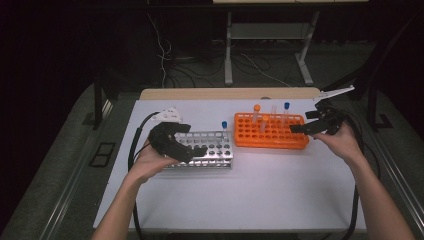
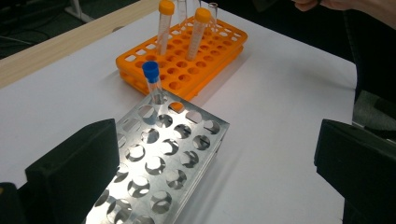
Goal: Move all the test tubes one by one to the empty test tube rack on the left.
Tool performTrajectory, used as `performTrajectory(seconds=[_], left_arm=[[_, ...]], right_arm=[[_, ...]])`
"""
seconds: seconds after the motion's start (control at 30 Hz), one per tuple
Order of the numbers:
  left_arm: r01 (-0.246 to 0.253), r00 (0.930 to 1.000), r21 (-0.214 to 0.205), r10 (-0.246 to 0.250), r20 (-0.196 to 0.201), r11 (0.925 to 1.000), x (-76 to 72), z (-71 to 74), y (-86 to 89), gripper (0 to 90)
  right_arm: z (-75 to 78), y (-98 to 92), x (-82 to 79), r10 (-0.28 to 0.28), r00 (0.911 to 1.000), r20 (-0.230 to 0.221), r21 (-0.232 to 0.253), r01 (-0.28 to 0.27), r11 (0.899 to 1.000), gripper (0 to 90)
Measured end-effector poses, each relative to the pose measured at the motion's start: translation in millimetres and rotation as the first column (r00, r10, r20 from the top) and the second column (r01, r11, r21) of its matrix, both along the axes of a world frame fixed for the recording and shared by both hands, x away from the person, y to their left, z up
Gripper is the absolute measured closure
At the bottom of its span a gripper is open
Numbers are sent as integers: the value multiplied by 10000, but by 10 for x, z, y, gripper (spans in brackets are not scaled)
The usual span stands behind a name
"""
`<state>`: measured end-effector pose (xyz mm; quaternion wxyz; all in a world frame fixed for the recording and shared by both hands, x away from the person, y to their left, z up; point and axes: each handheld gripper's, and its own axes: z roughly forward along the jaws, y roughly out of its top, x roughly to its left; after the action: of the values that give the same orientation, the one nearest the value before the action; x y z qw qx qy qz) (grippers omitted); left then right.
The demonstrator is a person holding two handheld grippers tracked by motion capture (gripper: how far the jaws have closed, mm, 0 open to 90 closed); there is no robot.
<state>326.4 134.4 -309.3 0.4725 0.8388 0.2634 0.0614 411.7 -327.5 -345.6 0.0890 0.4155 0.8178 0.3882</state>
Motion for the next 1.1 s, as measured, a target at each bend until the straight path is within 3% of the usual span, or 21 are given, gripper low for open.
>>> performTrajectory(seconds=[0.2, 0.23, 0.33, 0.37, 0.77, 1.1], left_arm=[[-18, 10000, -70, 19, 54, 10000, -65, -11, 56, 0], [-58, 10000, -105, 59, 44, 9999, -74, -12, 64, 0], [-98, 9999, -167, 100, 83, 9998, -85, -13, 92, 0], [-115, 9999, -196, 117, 89, 9997, -86, -15, 100, 0], [-322, 9995, -351, 324, 55, 9989, -118, -43, 192, 0], [-338, 9994, -306, 338, -10, 9990, -135, -81, 217, 0]], right_arm=[[-72, -116, 181, -505, 9987, -115, -18, 504, 9987, 5], [-88, -132, 205, -591, 9981, -151, -26, 591, 9982, 49], [-147, -174, 273, -731, 9972, -176, 61, 732, 9973, 65], [-170, -180, 294, -741, 9970, -206, 22, 742, 9972, 134], [-409, -134, 455, -393, 9991, -179, -375, 386, 9986, 429], [-511, -2, 547, -172, 9995, 264, -470, 184, 9987, 561]])
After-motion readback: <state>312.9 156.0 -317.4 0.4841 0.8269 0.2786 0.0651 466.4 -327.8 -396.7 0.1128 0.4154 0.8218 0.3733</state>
